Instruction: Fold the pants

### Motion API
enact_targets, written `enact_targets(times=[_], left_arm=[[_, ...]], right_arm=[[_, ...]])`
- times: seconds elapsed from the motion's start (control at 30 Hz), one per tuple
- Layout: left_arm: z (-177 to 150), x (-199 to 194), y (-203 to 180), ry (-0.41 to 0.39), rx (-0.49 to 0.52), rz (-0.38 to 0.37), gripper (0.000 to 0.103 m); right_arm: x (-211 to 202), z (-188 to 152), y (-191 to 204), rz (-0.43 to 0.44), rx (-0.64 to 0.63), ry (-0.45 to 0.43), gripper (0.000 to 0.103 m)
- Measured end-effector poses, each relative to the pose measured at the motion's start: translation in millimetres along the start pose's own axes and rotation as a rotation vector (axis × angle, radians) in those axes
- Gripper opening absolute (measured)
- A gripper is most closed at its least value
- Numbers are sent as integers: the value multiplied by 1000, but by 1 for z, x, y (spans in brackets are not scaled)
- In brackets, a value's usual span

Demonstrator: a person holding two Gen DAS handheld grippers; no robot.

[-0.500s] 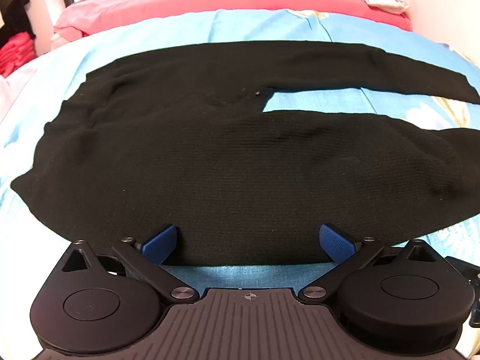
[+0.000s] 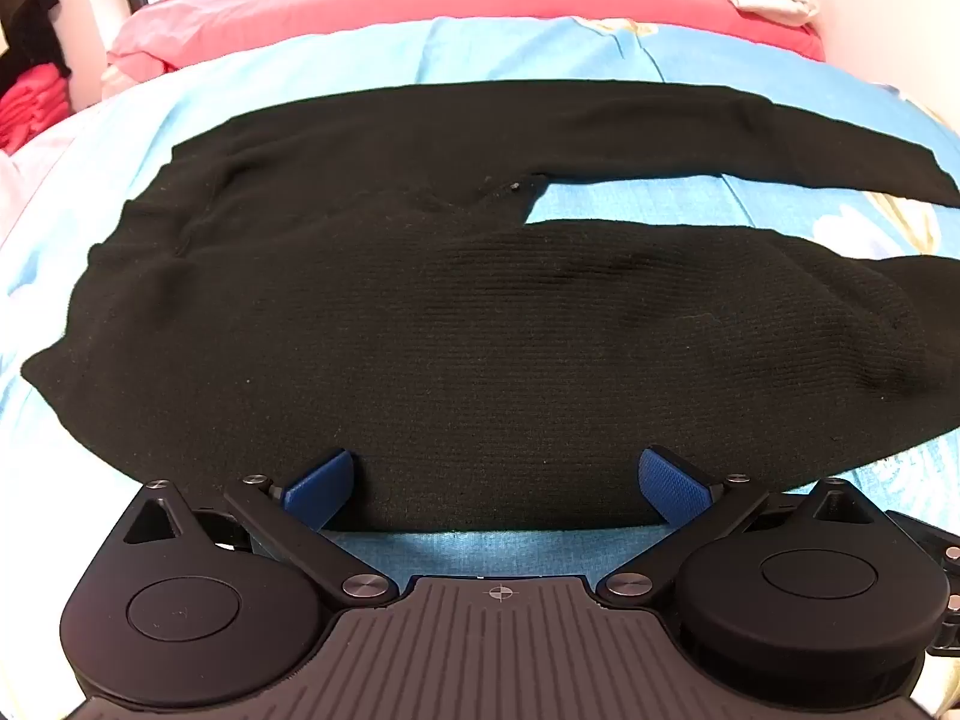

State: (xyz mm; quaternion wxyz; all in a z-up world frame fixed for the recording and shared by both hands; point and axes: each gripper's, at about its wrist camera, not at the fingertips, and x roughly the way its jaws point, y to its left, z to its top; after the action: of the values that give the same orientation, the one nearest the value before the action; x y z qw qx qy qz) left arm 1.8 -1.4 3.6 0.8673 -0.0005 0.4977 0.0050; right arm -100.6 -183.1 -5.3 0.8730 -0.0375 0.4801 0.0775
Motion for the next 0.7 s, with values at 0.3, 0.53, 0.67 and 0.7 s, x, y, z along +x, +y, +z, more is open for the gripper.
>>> enact_targets(times=[0.3, 0.53, 0.67, 0.7], left_arm=[[-2, 3, 2, -2, 0, -5, 103], [-3, 3, 2, -3, -1, -5, 103], [-3, 3, 2, -3, 0, -5, 103], [-3, 3, 2, -3, -1, -5, 103]], right_arm=[[7, 8, -1, 12, -11, 50, 103], [7, 8, -1, 14, -9, 52, 103], [7, 8, -1, 13, -9, 54, 103], [8, 8, -1, 13, -9, 54, 103]])
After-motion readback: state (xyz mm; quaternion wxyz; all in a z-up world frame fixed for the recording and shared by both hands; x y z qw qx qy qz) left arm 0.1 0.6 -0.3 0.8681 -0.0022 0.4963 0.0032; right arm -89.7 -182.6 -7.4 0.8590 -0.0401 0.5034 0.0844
